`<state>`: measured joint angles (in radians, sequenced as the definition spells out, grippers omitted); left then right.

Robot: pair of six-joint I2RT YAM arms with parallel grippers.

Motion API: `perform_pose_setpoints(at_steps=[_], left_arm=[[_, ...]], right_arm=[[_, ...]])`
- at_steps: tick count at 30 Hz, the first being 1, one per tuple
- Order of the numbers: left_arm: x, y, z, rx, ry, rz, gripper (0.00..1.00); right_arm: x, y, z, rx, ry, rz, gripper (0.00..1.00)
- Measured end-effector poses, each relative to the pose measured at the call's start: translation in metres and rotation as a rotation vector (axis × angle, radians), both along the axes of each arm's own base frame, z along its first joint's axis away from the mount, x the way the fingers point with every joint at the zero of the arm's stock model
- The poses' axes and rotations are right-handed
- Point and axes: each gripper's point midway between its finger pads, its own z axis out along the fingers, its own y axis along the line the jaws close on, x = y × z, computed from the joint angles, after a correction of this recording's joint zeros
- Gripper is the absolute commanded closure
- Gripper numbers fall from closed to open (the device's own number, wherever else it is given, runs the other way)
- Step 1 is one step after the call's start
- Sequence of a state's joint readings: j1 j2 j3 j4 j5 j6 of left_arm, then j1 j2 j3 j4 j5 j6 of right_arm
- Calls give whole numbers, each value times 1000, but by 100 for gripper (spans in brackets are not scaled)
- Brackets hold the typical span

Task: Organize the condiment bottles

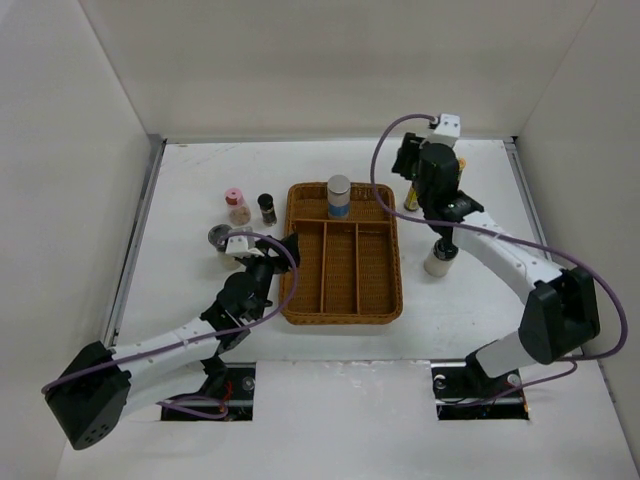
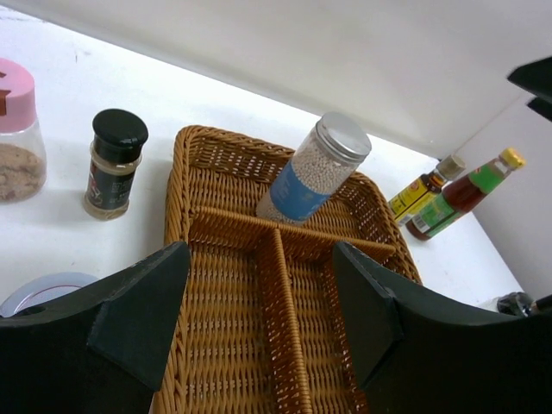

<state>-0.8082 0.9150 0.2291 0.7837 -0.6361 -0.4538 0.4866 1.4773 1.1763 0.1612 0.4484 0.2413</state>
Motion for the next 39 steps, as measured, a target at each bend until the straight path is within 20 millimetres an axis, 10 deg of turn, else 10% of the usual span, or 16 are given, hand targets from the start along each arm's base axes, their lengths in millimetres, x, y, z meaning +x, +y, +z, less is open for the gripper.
perform_pose_setpoints(at_steps=[6, 17, 23, 33, 39], left_arm=[[0, -3, -4, 6, 9, -7, 33], [0, -3, -2, -1, 3, -7, 33], [0, -3, -2, 0, 3, -5, 33], [2, -5, -11, 19, 22, -7, 32], [4, -8, -14, 27, 28, -19, 32]], right_arm=[[27, -66, -49, -55, 101, -174, 31], [44, -75, -117, -112, 260, -170, 38], [49, -76, -133, -113, 289, -173, 56], [45, -83, -130, -122, 278, -197, 73], [22, -67, -61, -115, 141, -152, 72]])
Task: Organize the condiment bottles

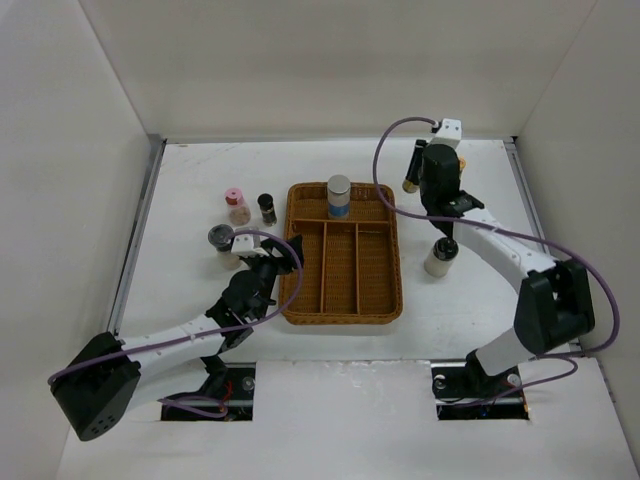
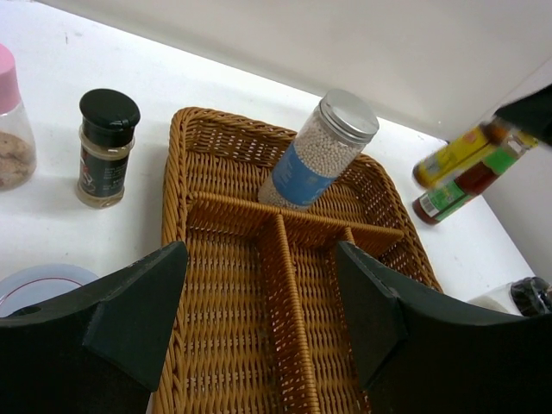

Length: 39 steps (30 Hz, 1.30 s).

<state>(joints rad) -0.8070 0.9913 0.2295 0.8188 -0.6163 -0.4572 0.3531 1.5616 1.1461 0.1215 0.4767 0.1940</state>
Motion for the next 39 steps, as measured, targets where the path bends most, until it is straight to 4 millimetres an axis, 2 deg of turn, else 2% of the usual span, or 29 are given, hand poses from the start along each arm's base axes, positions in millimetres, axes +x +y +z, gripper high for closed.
perform_pose_setpoints(at_steps=[3, 6, 8, 10, 15, 18, 31, 35, 39], left_arm=[[0, 0, 0, -1, -2, -3, 32], [0, -1, 1, -3, -3, -5, 32], [0, -1, 1, -3, -4, -6, 32], [0, -1, 1, -4, -4, -7, 32], [0, -2, 1, -4, -5, -10, 32], [0, -2, 1, -4, -5, -10, 32], [0, -2, -2, 4, 3, -11, 32], [0, -3, -2, 4, 3, -11, 32], [0, -3, -2, 4, 3, -11, 32]], right_arm=[[-13, 29, 41, 31, -97, 73, 72], [-19, 60, 57, 58, -142, 149, 72], [-20, 76, 50, 59, -130, 188, 72], [-18, 87, 34, 52, -96, 213, 72], [-10, 99, -13, 33, 1, 234, 72], [-9, 103, -30, 28, 34, 238, 71], [-12, 113, -62, 23, 84, 251, 61], [-12, 115, -61, 33, 78, 251, 41], [-12, 118, -60, 36, 73, 258, 35]])
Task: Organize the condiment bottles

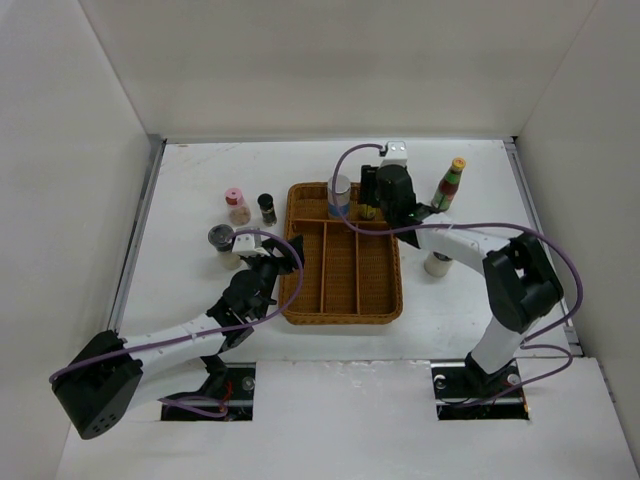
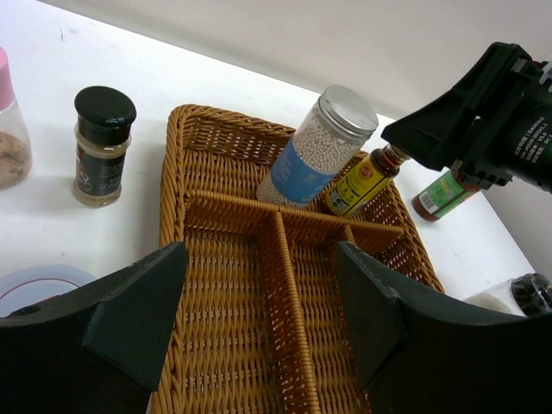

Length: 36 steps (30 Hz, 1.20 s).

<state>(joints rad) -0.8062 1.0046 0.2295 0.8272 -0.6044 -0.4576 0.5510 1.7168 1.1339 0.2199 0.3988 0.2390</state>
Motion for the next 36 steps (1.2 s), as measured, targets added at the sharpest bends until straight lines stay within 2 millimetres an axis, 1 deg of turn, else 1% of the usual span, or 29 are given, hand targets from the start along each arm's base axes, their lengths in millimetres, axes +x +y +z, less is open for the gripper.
perform_pose_setpoints(at_steps=[5, 7, 9, 12, 14, 15, 16, 17, 18, 19, 20, 21, 22, 23, 26, 28, 31, 33, 36], left_arm=[[0, 0, -2, 5, 5, 0, 32], [0, 0, -2, 6, 5, 0, 32], [0, 0, -2, 5, 5, 0, 32], [0, 0, -2, 5, 5, 0, 32], [0, 0, -2, 5, 5, 0, 32], [0, 0, -2, 5, 5, 0, 32], [0, -1, -2, 6, 5, -1, 32], [0, -1, -2, 5, 5, -1, 32], [0, -1, -2, 6, 5, -1, 32], [0, -1, -2, 5, 5, -1, 32], [0, -1, -2, 5, 5, -1, 32], [0, -1, -2, 5, 5, -1, 32], [0, -1, -2, 5, 5, -1, 32], [0, -1, -2, 5, 5, -1, 32], [0, -1, -2, 5, 5, -1, 32], [0, -1, -2, 4, 4, -1, 32], [0, 0, -2, 4, 4, -1, 32], [0, -1, -2, 4, 4, -1, 32], [0, -1, -2, 5, 5, -1, 32]], right_arm=[[-2, 3, 5, 4, -7, 8, 28], [-4, 2, 13, 14, -21, 9, 26], [-7, 1, 27, 28, -43, 11, 25], [-14, -2, 56, 64, -95, 21, 24], [-20, -7, 75, 88, -130, 23, 25], [-23, -10, 83, 99, -145, 24, 29], [-25, -15, 92, 110, -161, 19, 36], [-25, -22, 100, 122, -179, 7, 47], [-25, -32, 105, 132, -192, -12, 63], [-22, -45, 110, 143, -205, -44, 72], [-19, -58, 114, 148, -215, -78, 75], [-14, -76, 115, 151, -221, -128, 75], [-10, -95, 114, 149, -224, -182, 73], [-6, -115, 112, 142, -222, -243, 69], [1, -169, 102, 102, -208, -410, 40], [4, -193, 90, 64, -188, -489, 30], [9, -213, 65, 7, -125, -545, 27], [16, -220, 49, -18, -79, -557, 28], [28, -223, 32, -30, -28, -545, 31]])
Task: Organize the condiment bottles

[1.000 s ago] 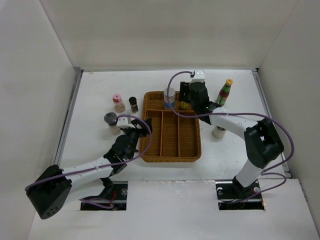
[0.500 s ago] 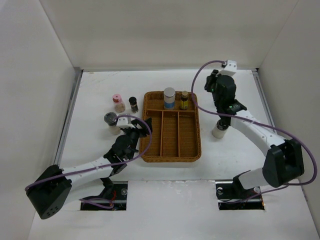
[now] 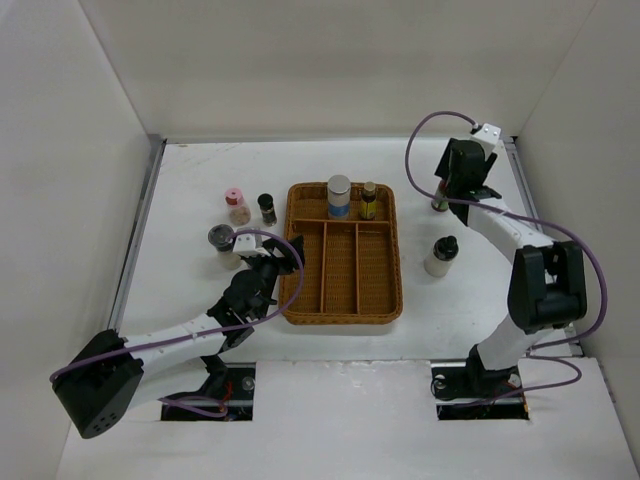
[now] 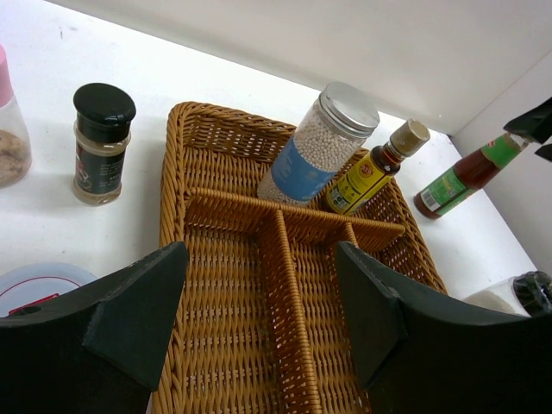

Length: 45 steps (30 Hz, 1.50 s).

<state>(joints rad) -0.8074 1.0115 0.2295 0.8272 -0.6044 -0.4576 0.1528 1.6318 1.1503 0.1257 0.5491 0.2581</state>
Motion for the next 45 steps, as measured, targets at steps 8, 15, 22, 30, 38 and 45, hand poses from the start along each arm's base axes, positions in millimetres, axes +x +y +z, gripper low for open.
perform_pose_setpoints(at_steps=[8, 15, 22, 30, 38, 45], left_arm=[[0, 0, -1, 0, 3, 0, 32], [0, -1, -4, 6, 10, -1, 32], [1, -1, -5, 9, 12, -3, 32], [1, -1, -5, 9, 12, -1, 32], [1, -1, -5, 9, 12, -1, 32], [1, -1, -5, 9, 13, -2, 32]], right_arm=[[17, 1, 5, 0, -4, 30, 46], [18, 2, 3, -1, 1, 33, 50], [17, 1, 3, -6, 5, 31, 76], [-2, 4, 18, 11, -10, 46, 79], [-51, 47, 138, 55, -266, 175, 78], [-98, 92, 174, 101, -374, 323, 78]])
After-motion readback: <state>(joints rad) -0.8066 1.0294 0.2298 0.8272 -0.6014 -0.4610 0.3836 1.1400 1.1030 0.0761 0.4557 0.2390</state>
